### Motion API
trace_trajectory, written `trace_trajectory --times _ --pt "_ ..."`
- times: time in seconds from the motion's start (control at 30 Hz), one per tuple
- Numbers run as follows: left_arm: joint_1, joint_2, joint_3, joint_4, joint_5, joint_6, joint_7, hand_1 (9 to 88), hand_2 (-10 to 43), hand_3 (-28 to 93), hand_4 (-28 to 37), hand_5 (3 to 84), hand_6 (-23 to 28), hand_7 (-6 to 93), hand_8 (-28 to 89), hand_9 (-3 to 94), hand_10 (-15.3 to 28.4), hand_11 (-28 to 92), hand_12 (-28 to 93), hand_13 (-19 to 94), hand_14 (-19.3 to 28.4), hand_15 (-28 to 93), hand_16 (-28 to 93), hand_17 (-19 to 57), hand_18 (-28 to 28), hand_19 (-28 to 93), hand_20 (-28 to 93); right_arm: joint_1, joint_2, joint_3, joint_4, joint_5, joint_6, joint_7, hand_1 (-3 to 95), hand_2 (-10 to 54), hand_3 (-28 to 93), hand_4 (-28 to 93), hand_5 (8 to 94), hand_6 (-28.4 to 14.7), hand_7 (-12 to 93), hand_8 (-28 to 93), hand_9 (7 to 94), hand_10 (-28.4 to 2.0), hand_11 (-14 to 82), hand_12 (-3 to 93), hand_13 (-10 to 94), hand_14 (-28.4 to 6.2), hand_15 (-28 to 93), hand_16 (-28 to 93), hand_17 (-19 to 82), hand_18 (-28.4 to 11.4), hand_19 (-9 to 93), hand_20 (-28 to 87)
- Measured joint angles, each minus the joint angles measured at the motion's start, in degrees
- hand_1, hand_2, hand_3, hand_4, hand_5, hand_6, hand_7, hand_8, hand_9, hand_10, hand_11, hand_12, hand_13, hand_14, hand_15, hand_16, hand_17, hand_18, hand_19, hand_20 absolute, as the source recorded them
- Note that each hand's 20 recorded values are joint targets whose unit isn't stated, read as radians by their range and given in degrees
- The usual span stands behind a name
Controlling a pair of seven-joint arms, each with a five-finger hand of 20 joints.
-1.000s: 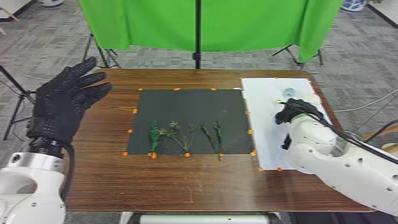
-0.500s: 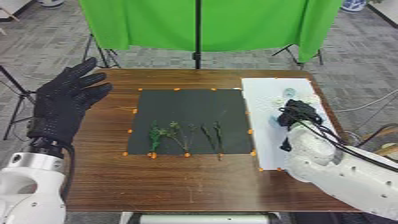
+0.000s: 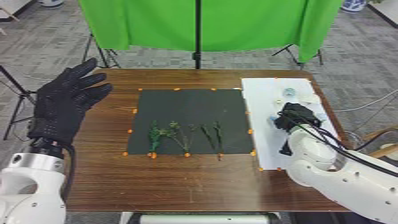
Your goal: Arrange flowers
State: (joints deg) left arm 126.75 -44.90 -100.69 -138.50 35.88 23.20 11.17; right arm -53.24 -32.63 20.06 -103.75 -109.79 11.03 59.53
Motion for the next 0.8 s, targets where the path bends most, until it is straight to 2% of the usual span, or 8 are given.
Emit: trace_trajectory --times 0.13,0.2,0.4,0.5,0.57,0.63,0.8 --pt "0.0 0.0 0.0 0.0 0.0 0.01 -0.09 21.6 12.3 75 -28.3 35.8 10.7 13.1 -9 30.1 20.4 29 10 23 27.5 56 -12 -7.4 24.9 66 6 0.2 0.0 -0.9 -0.5 -0.7 -0.4 -0.1 37.1 -9.5 80 -27 50.0 -5.2 14 -12 75.2 -13.2 29.0 16.3 79 -6.3 57 16 45 -18.6 93 23" --pt "-0.1 0.0 0.0 0.0 0.0 0.02 -0.12 21.6 12.3 75 -28.3 35.9 10.7 13.2 -9 30.1 20.4 29 10 24 27.5 56 -12 -7.4 24.9 66 6 0.6 -0.2 -1.8 -0.5 -1.1 -0.4 -0.1 37.2 -9.5 79 -27 50.5 -3.4 15 -11 75.4 -13.1 29.0 16.0 79 -6.4 57 16 45 -18.5 93 22" --pt "-0.1 -0.03 0.04 0.0 -0.04 0.09 -0.08 21.6 12.2 75 -28.3 35.9 10.7 13.3 -9 30.3 20.4 29 10 24 27.5 56 -12 -7.4 24.9 66 6 3.0 -0.9 -4.8 0.0 -1.8 0.1 -0.3 42.7 -9.5 76 -28 64.5 2.2 18 -12 81.8 -9.9 22.7 17.4 81 -5.9 53 16 46 -17.7 93 15" --pt "-0.1 0.01 0.04 0.0 -0.12 0.18 0.01 21.5 12.3 75 -28.3 35.9 10.7 13.3 -9 30.3 20.4 29 10 24 27.5 56 -12 -7.4 24.9 66 6 4.4 -1.3 -6.5 0.5 -3.1 1.2 -0.3 50.5 -9.5 69 -28 75.1 2.8 19 -3 88.6 -7.2 14.3 24.6 84 -4.7 46 18 48 -16.5 93 11" --pt "0.0 0.03 0.04 0.0 -0.16 0.2 0.01 21.5 12.3 75 -28.3 35.9 10.7 13.3 -9 30.3 20.4 29 9 24 27.5 56 -12 -7.4 24.9 66 6 5.6 -1.5 -8.4 1.0 -4.5 2.8 -0.1 52.9 -9.5 68 -28 80.7 3.3 19 0 92.3 -6.0 13.7 25.6 86 -4.1 44 19 49 -16.1 93 11" --pt "0.0 0.03 0.04 0.0 -0.18 0.21 0.01 21.5 12.3 75 -28.3 35.9 10.7 13.3 -9 30.3 20.5 29 9 24 27.5 56 -12 -7.4 24.9 66 6 6.7 -1.8 -10.7 1.4 -6.0 4.8 0.1 53.9 -9.5 68 -28 83.7 3.5 19 2 93.5 -5.8 15.7 25.5 88 -3.6 43 20 50 -15.9 93 12" --pt "0.1 0.03 -0.04 -0.01 -0.18 0.21 0.04 21.5 12.3 75 -28.3 35.9 10.7 13.3 -9 30.3 20.5 29 9 24 27.4 56 -12 -7.4 24.9 66 6 7.7 -2.3 -14.2 2.2 -9.1 8.9 0.7 54.5 -9.5 68 -28 85.3 3.5 19 2 93.7 -5.2 17.8 25.5 89 -3.3 44 21 51 -15.4 93 14"
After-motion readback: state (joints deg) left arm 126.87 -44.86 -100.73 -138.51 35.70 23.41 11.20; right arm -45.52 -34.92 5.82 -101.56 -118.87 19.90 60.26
